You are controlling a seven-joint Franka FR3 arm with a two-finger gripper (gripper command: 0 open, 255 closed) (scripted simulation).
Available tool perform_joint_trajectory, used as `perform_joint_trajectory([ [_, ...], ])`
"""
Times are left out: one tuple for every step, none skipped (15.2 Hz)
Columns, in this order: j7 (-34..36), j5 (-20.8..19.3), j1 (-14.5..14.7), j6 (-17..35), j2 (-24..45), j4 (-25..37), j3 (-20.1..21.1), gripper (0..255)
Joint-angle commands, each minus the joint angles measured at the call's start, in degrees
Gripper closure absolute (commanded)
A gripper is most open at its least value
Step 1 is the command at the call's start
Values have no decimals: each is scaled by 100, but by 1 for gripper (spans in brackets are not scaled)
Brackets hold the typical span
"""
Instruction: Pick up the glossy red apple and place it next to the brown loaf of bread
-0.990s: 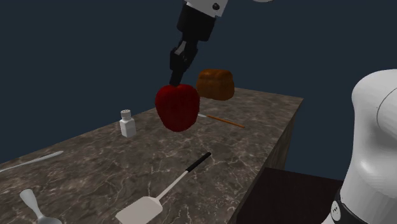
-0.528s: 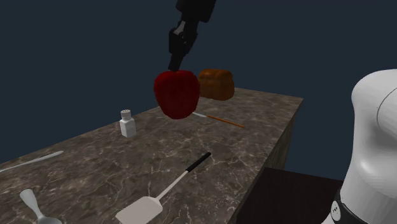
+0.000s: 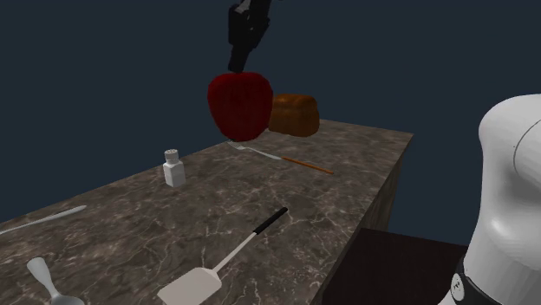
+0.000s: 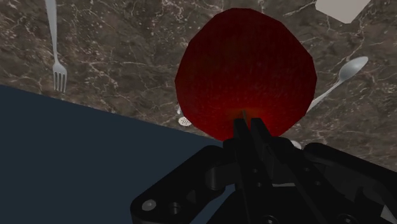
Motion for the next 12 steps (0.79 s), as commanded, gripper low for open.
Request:
perform_joint_trajectory([
  [-2,11,7,-157,4,160,10,255],
  [-2,16,10,-233,7,239,16,255],
  [-1,21,14,-308,12,319,22,255],
  [-1,27,18,-383,18,400,27,255],
  [-1,32,21,-457,26,482,33,255],
  [-1,37,25,-531,34,565,38,255],
  [-1,43,29,-605,44,648,43,255],
  [-2,48,33,-678,55,733,48,255],
  [-2,53,36,-751,68,818,53,255],
  [-2,58,40,-824,81,904,58,255],
  [-2,59,41,-833,82,914,58,255],
  [-146,35,10,-841,87,934,-73,255],
])
